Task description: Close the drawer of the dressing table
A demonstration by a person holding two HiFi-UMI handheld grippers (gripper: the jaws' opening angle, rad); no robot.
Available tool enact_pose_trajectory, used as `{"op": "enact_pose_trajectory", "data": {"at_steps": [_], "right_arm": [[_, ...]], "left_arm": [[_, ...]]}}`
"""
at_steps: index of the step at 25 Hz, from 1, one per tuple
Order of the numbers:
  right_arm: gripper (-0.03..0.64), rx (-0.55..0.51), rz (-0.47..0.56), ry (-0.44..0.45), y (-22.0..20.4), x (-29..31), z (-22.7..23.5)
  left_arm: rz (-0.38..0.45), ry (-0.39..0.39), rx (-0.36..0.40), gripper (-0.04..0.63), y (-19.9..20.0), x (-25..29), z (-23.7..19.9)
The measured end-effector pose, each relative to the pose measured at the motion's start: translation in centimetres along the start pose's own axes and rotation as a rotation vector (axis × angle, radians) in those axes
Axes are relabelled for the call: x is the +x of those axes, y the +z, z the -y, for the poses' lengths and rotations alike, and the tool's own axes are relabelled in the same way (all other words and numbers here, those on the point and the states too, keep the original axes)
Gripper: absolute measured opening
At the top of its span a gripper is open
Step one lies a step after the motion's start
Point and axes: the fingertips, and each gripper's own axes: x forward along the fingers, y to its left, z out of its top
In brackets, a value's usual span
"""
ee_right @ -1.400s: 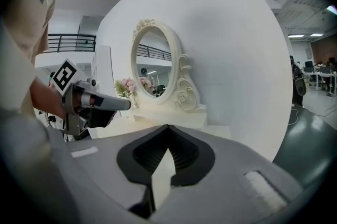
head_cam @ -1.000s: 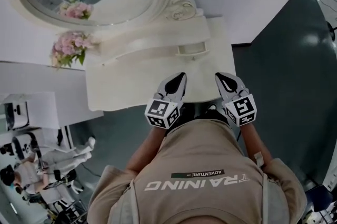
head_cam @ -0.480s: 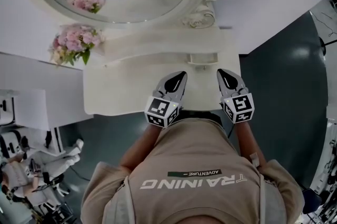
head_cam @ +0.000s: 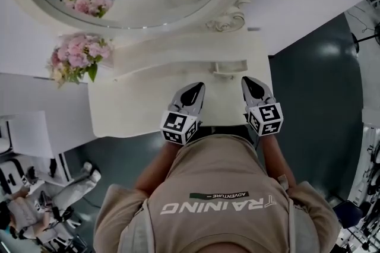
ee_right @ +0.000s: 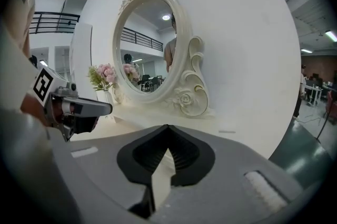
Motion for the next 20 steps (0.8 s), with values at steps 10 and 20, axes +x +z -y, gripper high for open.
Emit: {"op": "enact_pose_trajectory", "data": {"at_steps": [10,20], "right_arm": [[0.003,0.059,-0.192,0.077,-8.2,3.4,1.7],[0.003,0.066,-0.41,0.188,-14.7,7.9,2.1]], "left_arm": [[-0.028,0.032,0.033,0.015,1.6,2.4,0.6],[-0.047,0.146,0.0,0.015,1.0,3.6,-0.2]]}}
